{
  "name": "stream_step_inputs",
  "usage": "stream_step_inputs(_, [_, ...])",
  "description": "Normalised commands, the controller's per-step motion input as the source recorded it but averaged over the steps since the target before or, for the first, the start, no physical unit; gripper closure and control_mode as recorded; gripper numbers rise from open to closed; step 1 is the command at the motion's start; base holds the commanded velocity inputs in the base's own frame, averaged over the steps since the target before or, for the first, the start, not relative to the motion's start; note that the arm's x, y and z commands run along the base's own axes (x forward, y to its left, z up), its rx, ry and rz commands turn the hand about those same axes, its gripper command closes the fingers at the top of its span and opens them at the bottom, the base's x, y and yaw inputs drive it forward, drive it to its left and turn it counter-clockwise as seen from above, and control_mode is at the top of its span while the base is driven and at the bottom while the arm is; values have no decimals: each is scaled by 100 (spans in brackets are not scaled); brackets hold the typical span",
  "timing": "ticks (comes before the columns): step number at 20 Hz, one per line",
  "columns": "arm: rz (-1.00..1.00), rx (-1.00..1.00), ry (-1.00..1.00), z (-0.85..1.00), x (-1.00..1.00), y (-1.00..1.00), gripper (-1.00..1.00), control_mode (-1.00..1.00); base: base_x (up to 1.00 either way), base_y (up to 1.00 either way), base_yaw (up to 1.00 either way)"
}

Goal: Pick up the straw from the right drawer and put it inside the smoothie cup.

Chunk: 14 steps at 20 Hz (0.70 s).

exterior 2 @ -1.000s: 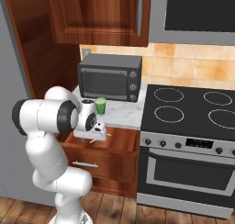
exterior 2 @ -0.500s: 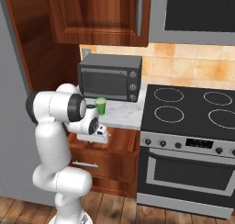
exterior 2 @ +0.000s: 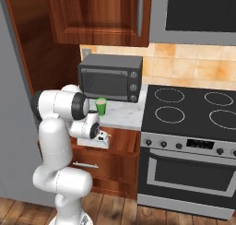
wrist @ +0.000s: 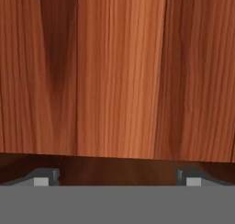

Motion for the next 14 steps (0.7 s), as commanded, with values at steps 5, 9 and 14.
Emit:
stream_step_inputs(5, [11, 0, 0, -4, -99, 0, -100, -100, 0, 0, 0])
stream_step_inputs(9, [11, 0, -2, 0, -100, 0, -100, -100, 0, 0, 0])
stream_step_inputs(14, [8, 0, -4, 9, -78, 1, -100, -100, 0, 0, 0])
